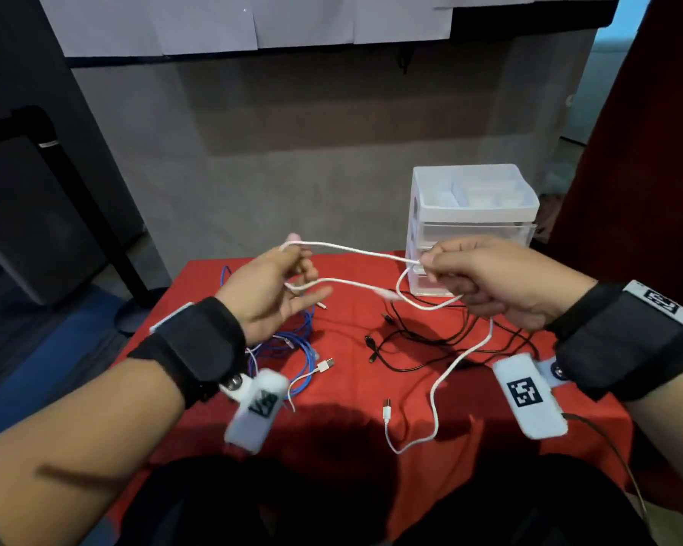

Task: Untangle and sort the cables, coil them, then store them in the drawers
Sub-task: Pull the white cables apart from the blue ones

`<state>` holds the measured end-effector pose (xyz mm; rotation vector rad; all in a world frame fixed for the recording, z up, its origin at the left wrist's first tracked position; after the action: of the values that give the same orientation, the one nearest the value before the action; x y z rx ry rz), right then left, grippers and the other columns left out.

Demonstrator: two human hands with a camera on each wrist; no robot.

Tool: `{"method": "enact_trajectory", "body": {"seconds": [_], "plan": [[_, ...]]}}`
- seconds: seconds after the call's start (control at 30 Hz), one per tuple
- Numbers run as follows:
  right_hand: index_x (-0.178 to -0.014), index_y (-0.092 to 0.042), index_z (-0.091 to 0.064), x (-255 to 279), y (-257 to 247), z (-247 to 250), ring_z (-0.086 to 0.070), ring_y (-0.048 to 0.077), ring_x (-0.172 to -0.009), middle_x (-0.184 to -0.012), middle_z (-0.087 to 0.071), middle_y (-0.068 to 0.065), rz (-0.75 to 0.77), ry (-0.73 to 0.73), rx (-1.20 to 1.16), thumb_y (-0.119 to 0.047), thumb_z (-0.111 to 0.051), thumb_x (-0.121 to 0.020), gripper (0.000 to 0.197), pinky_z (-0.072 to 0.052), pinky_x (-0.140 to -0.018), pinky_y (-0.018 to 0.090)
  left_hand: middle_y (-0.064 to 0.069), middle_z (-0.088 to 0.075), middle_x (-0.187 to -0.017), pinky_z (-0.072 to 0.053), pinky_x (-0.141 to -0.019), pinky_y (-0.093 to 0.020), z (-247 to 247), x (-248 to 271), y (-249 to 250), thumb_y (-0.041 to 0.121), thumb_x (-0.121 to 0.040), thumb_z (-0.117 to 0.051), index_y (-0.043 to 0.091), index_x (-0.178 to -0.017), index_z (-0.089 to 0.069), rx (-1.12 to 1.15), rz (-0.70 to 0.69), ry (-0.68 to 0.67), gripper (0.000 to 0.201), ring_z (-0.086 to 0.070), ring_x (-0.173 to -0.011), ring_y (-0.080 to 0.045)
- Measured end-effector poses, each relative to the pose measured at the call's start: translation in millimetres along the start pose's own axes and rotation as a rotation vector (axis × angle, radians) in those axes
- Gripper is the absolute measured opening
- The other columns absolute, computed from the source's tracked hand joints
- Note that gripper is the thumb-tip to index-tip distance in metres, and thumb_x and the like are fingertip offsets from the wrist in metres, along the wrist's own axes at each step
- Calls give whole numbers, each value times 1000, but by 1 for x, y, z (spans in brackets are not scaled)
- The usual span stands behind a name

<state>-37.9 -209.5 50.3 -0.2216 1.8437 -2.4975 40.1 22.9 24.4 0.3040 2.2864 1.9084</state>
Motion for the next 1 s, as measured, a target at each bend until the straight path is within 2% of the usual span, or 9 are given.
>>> {"method": "enact_trajectory", "body": {"seconds": [0.03, 0.1, 0.17, 0.23, 0.37, 0.53, 0.67, 0.8, 1.0], "plan": [[-77, -16, -59, 0, 3, 5, -17, 10, -43, -55, -36, -1, -8, 21, -40, -27, -56, -102, 28, -10, -41, 13, 6, -47, -60, -63, -77, -34, -2, 2, 1, 26, -106, -47, 20, -87, -58, 228, 58, -13, 22, -48, -52, -5], [-76, -17, -60, -1, 11, 14, -20, 9, -43, -56, -39, 0, -22, 62, -92, -25, -53, -103, 29, -12, -41, 11, 9, -30, -55, -54, -54, -18, 3, 4, 12, 31, -107, -43, 19, -83, -54, 298, 73, -19, 29, -28, -42, -3], [-82, -15, -61, -2, 21, 26, -21, 8, -42, -57, -38, 1, -43, 110, -132, -24, -52, -103, 25, -11, -40, 11, 7, -20, -57, -21, -37, -16, 13, 5, 16, 27, -107, -42, 17, -82, -54, 45, 35, -25, 30, -16, -43, -5], [-86, -14, -63, -4, 26, 38, -23, 8, -41, -58, -38, 0, -48, 149, -132, -24, -51, -103, 23, -12, -39, 11, 5, -22, -61, -13, -40, -20, 24, 8, 8, 20, -103, -48, 15, -84, -58, -272, 27, -64, 22, -17, -47, -7], [-90, -14, -65, -8, 15, 41, -33, 9, -46, -61, -47, 0, 11, 152, -72, -26, -51, -105, 24, -18, -37, 14, 3, -51, -64, -36, -49, -19, 39, 18, -12, 17, -91, -66, 10, -92, -65, -434, 54, -153, 7, -42, -54, -11], [-97, -13, -63, -27, -40, 22, -46, 14, -54, -68, -56, 3, 131, 61, -31, -23, -50, -107, 19, -32, -43, 23, -6, -74, -104, -48, -85, -29, 52, 13, -28, 25, -79, -68, 13, -112, -67, -430, 83, -130, 35, -70, -96, -16], [-92, -15, -62, -52, -119, 14, -53, 13, -60, -72, -59, 2, 270, 38, 0, -22, -50, -106, 20, -39, -53, 25, -12, -71, -90, -50, -77, -33, 100, -11, -24, 18, -95, -64, 18, -96, -71, -710, -109, 233, 7, -62, -75, -14], [-88, -19, -60, -86, -188, 19, -57, 11, -64, -75, -60, -2, 408, 108, 37, -21, -48, -105, 21, -49, -61, 24, 3, -62, -76, -44, -70, -25, 135, -24, -13, 18, -95, -62, 20, -85, -66, -683, -231, 461, 12, -53, -64, -9], [-87, -23, -63, -150, -204, 43, -57, 5, -65, -75, -61, -10, 391, 244, -19, -25, -53, -98, 15, -50, -70, 21, -2, -68, -83, -46, -72, -28, 119, -44, -33, 23, -94, -62, 21, -95, -68, -973, -258, 266, 7, -61, -76, -17]]}}
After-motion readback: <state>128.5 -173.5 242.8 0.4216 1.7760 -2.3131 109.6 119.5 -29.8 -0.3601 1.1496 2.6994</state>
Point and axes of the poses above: each hand's wrist, its own x-axis away from the middle knuckle, its own z-axis out of the back of the hand, y = z × x, the point moved 10 cm from there along -x, towards the middle knuckle
